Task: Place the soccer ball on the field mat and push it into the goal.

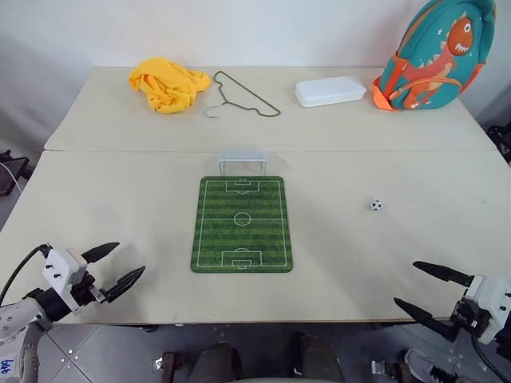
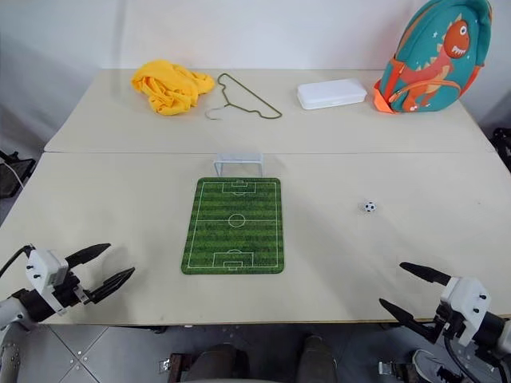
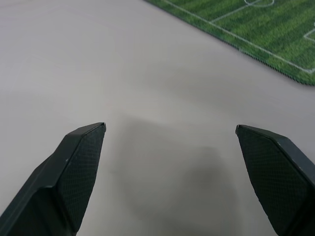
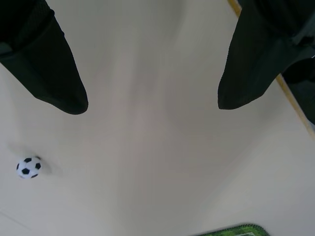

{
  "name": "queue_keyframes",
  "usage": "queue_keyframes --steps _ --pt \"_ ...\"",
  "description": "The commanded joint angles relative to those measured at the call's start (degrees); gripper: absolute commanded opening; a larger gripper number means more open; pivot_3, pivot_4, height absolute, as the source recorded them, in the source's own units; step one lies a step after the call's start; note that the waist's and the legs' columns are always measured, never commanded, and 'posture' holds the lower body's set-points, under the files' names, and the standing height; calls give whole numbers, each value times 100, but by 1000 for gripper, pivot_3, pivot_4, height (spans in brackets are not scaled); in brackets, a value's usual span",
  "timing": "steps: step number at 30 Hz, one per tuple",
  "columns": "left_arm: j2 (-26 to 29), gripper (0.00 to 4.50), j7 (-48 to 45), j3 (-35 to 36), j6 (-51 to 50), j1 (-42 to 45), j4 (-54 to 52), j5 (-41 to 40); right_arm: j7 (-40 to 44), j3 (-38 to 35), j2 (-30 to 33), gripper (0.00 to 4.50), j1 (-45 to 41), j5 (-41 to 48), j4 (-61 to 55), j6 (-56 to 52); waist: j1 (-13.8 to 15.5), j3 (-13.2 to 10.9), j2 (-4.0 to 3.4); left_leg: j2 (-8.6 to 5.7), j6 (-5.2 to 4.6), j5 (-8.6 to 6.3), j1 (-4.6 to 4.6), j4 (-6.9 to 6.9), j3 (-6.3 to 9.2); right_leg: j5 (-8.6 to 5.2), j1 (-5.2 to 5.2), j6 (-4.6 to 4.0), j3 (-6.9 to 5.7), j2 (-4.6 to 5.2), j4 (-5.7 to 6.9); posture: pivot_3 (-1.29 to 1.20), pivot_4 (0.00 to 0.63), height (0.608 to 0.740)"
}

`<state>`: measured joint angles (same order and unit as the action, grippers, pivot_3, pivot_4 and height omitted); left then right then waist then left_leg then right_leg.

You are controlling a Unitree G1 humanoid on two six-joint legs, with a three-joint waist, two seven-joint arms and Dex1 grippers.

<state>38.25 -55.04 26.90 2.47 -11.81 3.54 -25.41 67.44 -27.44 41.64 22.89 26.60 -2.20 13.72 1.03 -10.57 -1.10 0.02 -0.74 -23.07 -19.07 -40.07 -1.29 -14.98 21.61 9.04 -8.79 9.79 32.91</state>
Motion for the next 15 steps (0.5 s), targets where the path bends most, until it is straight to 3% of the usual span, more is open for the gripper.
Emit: queue_keyframes --steps 1,3,7,15 --pt "117 4500 -180 38 -41 41 -78 -166 -11 -87 -64 4466 -37 202 -128 41 -1 0 -1 0 0 0 0 0 -1 0 0 0 1 0 0 0 150 740" --pt "112 4500 -251 27 -252 129 -141 -345 -99 -115 -126 4466 -51 266 -193 -24 1 -1 -1 0 1 -1 0 1 -1 0 1 0 0 -1 -1 0 150 740" --pt "252 4500 -958 19 -1477 659 -797 -1858 -764 -542 -394 4466 2 671 -490 -462 66 -2 -3 2 1 0 -4 -3 2 0 1 0 -2 -1 1 0 150 740" --pt "66 4500 -1222 -681 -1490 1604 -1093 -1704 -1217 -1042 -633 4466 -60 838 17 -617 7 1 -15 -2 1 0 -1 1 -3 0 0 0 3 -6 1 0 150 740"
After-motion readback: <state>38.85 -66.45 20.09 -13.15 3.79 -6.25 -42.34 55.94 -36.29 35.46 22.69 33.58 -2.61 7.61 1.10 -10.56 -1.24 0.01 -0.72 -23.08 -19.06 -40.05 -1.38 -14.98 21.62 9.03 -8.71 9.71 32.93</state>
